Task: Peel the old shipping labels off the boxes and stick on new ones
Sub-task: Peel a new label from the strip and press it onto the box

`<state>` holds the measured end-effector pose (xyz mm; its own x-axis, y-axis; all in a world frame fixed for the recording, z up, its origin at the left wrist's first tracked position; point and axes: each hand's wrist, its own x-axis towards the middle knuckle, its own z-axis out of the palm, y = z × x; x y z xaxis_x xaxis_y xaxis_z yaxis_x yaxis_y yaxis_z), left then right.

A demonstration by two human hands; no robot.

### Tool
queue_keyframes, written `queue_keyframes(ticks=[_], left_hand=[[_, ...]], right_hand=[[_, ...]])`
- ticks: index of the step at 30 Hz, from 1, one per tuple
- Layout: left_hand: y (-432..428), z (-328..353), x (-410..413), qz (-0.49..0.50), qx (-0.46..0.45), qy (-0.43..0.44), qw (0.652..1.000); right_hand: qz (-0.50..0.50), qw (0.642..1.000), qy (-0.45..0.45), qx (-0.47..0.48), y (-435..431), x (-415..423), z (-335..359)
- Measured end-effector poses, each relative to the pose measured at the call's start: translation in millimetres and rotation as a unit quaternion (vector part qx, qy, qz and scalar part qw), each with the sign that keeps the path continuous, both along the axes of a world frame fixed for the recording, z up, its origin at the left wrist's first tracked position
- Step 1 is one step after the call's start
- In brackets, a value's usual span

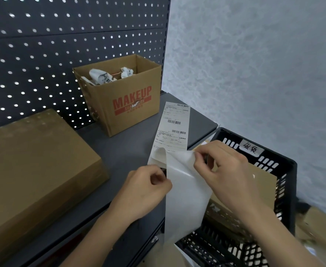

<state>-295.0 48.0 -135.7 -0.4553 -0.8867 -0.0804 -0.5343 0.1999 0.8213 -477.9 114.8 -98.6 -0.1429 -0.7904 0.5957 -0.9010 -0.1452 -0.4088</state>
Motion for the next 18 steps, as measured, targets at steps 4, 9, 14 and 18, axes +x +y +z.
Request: queue_keyframes(ticks=[4,9,14,18], left_hand=[[-2.6,10.0,-2.2,0.011,0.039,0.091,0.995],[-8.2,3.8,-9.1,0.006,0.04,0.155,0.987],[-8.8,-10.3,-3.4,0.015,0.016,0.122,0.992],[-5.8,-13.9,1.0,0.024,-0.011,0.064,0.998]], right_hand=[[0.019,1.0,-0.001,0.007,1.1,2.4,0.5],[0.035,0.999,-0.003,0.012,2.2,3.8,0.3],[0.017,1.0,-0.014,-0.007,2.1,0.2,3.5],[0.003,1.0,-0.027,-0.014,1.0,-2.1,8.7]])
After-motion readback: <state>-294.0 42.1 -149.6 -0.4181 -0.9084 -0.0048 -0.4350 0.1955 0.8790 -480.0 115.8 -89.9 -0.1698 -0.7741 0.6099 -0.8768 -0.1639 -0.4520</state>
